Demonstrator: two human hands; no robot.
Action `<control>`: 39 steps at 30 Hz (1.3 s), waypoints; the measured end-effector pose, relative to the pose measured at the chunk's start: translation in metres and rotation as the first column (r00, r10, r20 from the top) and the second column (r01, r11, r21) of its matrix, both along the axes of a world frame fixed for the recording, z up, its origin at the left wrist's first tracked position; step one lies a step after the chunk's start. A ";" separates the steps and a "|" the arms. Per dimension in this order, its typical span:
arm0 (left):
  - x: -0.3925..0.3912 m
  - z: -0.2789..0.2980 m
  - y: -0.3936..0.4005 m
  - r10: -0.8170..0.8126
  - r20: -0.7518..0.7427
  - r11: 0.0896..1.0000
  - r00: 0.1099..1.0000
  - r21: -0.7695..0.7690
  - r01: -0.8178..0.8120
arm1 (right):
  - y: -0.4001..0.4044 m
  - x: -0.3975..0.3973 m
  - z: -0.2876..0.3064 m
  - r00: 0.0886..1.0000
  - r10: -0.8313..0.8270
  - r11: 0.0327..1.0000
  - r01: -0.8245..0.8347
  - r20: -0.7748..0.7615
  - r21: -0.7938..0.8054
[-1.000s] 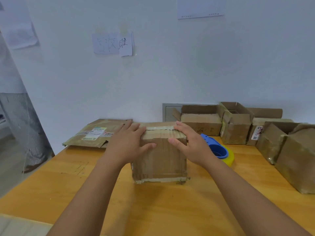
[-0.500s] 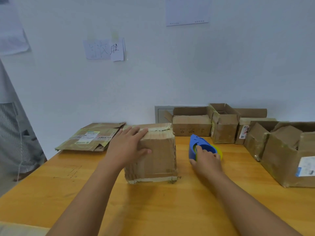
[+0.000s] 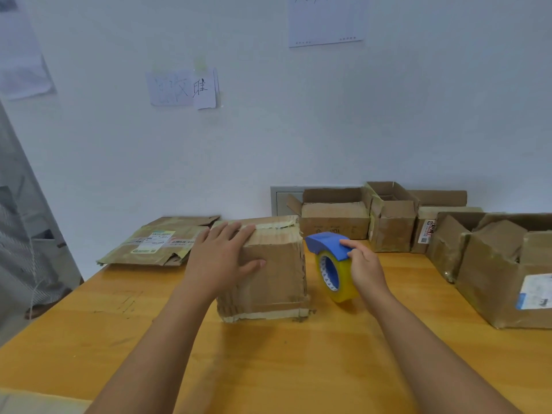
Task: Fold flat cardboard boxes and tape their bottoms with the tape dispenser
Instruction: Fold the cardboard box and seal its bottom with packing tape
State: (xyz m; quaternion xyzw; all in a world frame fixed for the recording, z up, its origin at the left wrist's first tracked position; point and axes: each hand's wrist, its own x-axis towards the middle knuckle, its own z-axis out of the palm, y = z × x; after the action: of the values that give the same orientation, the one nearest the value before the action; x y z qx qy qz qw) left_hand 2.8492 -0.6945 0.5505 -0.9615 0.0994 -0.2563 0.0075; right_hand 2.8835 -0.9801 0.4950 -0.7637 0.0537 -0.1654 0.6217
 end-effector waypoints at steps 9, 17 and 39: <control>-0.001 0.002 -0.003 0.009 -0.026 0.997 1.000 -0.080 -0.011 | 0.006 0.005 0.006 0.998 -0.034 0.879 0.006 -0.050 -0.477; -0.001 0.004 -0.002 0.040 -0.091 0.997 0.995 -0.058 -0.046 | 0.012 0.010 0.018 0.983 -0.111 0.769 -0.009 -0.148 -0.639; 0.018 0.014 -0.001 -0.078 -0.202 0.980 0.976 -0.195 0.038 | -0.016 -0.018 0.122 0.905 -0.107 0.948 0.219 0.412 -0.233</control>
State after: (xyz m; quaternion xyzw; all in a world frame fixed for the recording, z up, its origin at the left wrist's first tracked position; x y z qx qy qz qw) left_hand 2.8668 -0.6960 0.5641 -0.9760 0.1031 -0.1624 -0.1021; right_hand 2.8660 -0.9956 0.6170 -0.7858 -0.0317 -0.3734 0.4920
